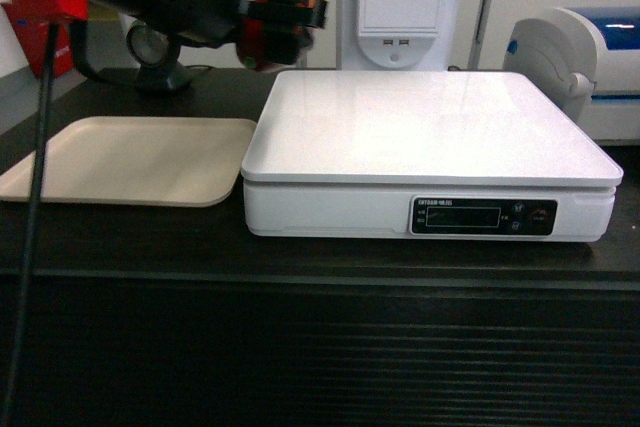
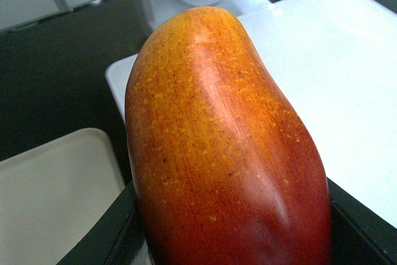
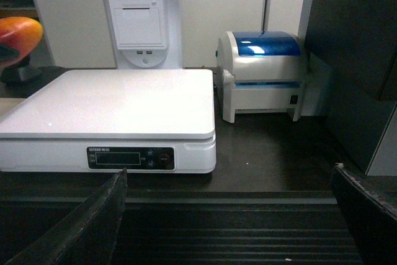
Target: Place dark red mango on scale at checkout
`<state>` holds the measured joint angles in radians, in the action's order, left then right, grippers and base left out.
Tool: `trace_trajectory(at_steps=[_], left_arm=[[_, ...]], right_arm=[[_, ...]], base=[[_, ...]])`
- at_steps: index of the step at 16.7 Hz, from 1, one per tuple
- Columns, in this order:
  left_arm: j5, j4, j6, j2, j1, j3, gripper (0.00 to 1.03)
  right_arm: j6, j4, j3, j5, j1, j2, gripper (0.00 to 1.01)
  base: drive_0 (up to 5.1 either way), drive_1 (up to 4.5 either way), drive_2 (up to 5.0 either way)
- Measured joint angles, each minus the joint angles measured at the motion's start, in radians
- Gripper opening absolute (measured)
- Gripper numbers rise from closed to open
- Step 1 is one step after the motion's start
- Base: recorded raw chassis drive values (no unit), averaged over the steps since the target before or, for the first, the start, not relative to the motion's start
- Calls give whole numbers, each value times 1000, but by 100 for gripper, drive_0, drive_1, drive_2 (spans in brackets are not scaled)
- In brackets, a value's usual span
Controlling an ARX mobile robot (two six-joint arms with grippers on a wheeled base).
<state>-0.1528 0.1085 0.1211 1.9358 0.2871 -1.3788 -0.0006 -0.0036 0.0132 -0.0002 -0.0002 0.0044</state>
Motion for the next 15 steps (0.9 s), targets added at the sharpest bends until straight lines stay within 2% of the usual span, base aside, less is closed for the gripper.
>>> trace_trajectory(at_steps=[3,8,10,11,13,15], left_arm=[[26,-5,-71,45,91,-78,62],[51,-71,-156,179,198,-239,62],[119,-192,-226,342,298,-451,62],[189,-286,-300,424,310,-573,62],[241,-347,-357,474,314,-632,62],[286,-386,-393,499,314,-682,62]], right_arm=[[0,0,0,0,0,0,98],[0,0,0,0,0,0,98],[0,0,0,0,0,0,98],[0,0,0,0,0,0,98],[0,0,0,0,0,0,98],[0,0,0,0,0,0,98]], base=[[0,0,0],[0,0,0],[0,0,0],[0,0,0],[0,0,0],[0,0,0]])
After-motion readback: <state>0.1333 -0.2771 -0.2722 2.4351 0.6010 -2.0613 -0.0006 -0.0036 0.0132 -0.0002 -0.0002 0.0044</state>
